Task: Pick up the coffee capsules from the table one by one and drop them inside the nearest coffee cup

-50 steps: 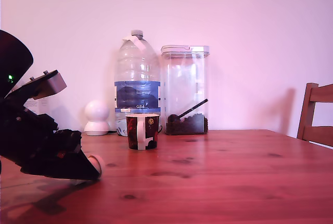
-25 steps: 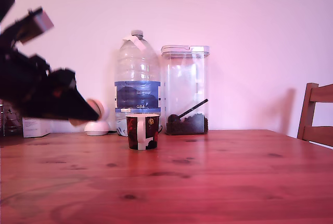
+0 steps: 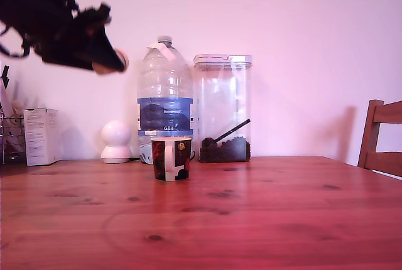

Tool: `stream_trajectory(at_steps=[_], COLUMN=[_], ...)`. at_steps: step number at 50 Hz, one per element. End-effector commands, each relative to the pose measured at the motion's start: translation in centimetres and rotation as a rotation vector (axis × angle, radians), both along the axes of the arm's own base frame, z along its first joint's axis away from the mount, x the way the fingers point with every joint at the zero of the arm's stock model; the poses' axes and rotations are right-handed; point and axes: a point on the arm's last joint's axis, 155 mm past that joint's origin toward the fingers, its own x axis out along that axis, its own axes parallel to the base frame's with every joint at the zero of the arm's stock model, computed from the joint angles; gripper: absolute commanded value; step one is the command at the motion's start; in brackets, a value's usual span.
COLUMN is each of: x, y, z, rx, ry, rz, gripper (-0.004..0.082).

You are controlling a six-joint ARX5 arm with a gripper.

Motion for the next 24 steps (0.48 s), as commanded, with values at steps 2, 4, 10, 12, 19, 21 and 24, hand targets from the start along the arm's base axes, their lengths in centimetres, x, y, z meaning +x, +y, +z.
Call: stream_trajectory(at_steps=[2, 4, 10, 12, 19, 21, 24], x=[0.7, 1.1, 2.3, 2.7, 3.4, 3.4, 3.4], y=[0.3, 0.3, 0.2, 0.2, 0.0, 0.0, 0.0], z=[0.9, 0.9, 1.3, 1.3, 1.4, 1.4, 1.5], rx=[-0.001, 0.001, 0.004, 0.005, 0.009, 0.01, 0.01], ry=[-0.006, -0.001, 0.006, 0.007, 0.018, 0.018, 0.018], rz=[0.011, 0.014, 0.021, 0.023, 0.023, 0.023, 0.023], gripper=[0.0176, 0.0177, 0.0178, 0.0178, 0.0178, 0.0178, 0.0178])
